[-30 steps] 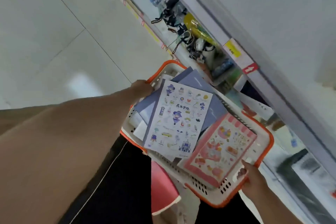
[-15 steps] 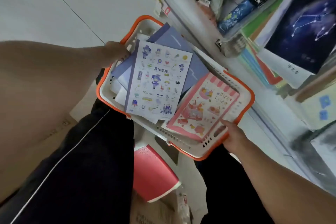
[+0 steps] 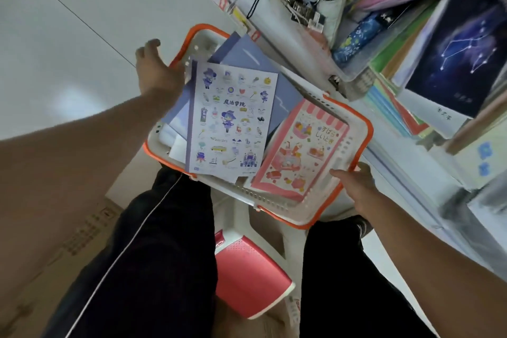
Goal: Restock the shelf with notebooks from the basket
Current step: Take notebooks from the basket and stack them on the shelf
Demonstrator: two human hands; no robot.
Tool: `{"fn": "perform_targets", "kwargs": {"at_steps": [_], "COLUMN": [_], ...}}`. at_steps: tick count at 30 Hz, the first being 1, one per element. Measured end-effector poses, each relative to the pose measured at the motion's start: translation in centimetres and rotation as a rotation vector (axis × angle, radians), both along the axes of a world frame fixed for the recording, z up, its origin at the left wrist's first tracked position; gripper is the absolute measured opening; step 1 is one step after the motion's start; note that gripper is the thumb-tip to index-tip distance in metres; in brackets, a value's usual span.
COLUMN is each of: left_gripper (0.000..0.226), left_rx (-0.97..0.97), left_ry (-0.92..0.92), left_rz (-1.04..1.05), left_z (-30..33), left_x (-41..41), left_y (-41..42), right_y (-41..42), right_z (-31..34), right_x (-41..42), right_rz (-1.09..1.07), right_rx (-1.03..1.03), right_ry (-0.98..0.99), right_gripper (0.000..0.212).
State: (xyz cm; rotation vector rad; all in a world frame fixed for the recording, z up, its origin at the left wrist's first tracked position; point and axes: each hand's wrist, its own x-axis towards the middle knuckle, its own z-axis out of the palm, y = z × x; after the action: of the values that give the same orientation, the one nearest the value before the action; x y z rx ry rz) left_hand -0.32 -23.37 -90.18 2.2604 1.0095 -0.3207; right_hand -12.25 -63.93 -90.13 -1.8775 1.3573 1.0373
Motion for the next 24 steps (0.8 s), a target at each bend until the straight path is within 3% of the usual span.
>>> {"fn": "perform_targets", "kwargs": {"at_steps": [1, 3, 6, 9, 12, 16, 22, 24], "left_gripper": [0.055, 0.049, 0.063, 0.085, 0.082, 0.119, 0.09, 0.081], "left_rx": [-0.046, -0.172, -0.302, -0.231, -0.106, -0.027, 0.089, 0.033], "left_ry": [-0.06, -0.082, 0.188, 0.39, 0.324, 0.322, 0.143, 0.176], "left_rz": [-0.024, -0.133, -0.251, -0.178, -0.138, -0.064, -0.308, -0.358], "left_z": [1.4, 3.7, 4.2, 2.8, 0.4, -1.9, -2.8, -2.6], "left_x": [-0.4, -1.9, -4.4, -6.0, -7.8, -6.3, -4.9, -3.6], "left_y": [-1.0, -3.3, -5.2, -5.4, -5.2, -3.3, -3.2, -3.1], "right_y": [0.5, 1.9, 4.5, 5.4, 4.9, 3.6, 4.6, 5.7], "right_z": [1.4, 3.5, 4.6, 3.2, 0.9, -2.5, -5.4, -5.8], "right_x": [0.7, 2.2, 3.5, 5.0, 6.1, 6.1, 8.1, 8.9], "right_rz": [0.08, 0.205, 0.459, 0.695, 0.762, 0.797, 1.077, 1.109], "right_rx": [-0.089, -0.111, 0.216, 0.374, 0.301, 0.189, 0.098, 0.052], "right_ry": [-0.054, -0.241, -0.302, -0.279, -0.422, -0.592, -0.564, -0.579], "right_gripper": [0.084, 0.086, 0.066, 0.074, 0.09, 0.108, 0.114, 0.102]}}
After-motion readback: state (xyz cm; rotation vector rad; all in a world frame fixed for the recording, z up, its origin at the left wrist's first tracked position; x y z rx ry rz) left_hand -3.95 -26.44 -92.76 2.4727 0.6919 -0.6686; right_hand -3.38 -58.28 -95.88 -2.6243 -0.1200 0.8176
